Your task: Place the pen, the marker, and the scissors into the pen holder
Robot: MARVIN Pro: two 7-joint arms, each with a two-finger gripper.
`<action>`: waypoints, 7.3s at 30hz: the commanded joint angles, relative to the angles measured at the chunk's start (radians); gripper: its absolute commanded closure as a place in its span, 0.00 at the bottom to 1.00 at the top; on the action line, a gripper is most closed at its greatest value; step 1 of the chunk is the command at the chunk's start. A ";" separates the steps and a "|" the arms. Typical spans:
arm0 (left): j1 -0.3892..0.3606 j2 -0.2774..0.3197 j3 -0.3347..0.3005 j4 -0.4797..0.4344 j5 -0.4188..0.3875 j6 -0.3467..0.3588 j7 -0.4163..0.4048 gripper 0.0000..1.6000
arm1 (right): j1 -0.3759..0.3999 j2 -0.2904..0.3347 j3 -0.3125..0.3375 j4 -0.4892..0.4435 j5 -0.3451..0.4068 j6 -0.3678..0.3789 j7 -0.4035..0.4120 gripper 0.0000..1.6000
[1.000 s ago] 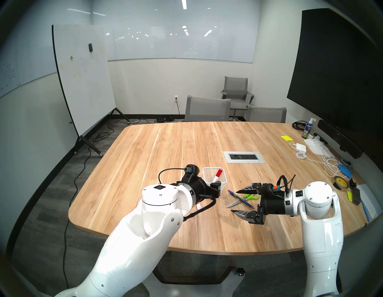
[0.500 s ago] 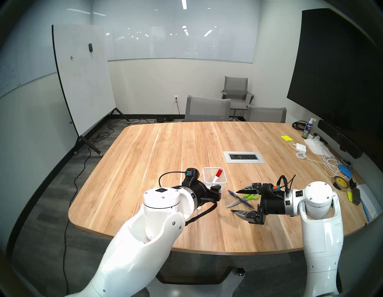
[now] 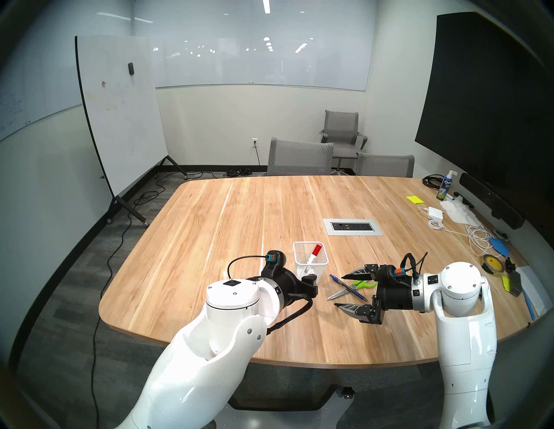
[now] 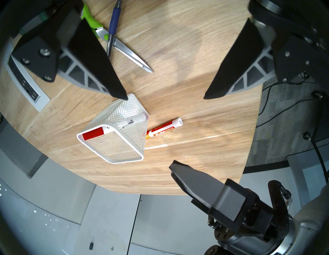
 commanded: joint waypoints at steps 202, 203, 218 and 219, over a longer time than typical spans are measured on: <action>-0.328 -0.015 0.012 0.499 -0.215 0.157 0.005 1.00 | 0.008 0.002 0.001 -0.014 0.005 0.000 0.000 0.00; -0.328 -0.015 0.013 0.499 -0.215 0.157 0.009 1.00 | 0.008 0.002 0.001 -0.014 0.005 0.001 0.000 0.00; -0.318 -0.018 0.007 0.487 -0.222 0.157 0.080 1.00 | 0.008 0.002 0.001 -0.014 0.005 0.000 0.000 0.00; -0.317 -0.019 0.004 0.476 -0.217 0.157 0.097 1.00 | 0.008 0.002 0.001 -0.014 0.005 0.000 0.000 0.00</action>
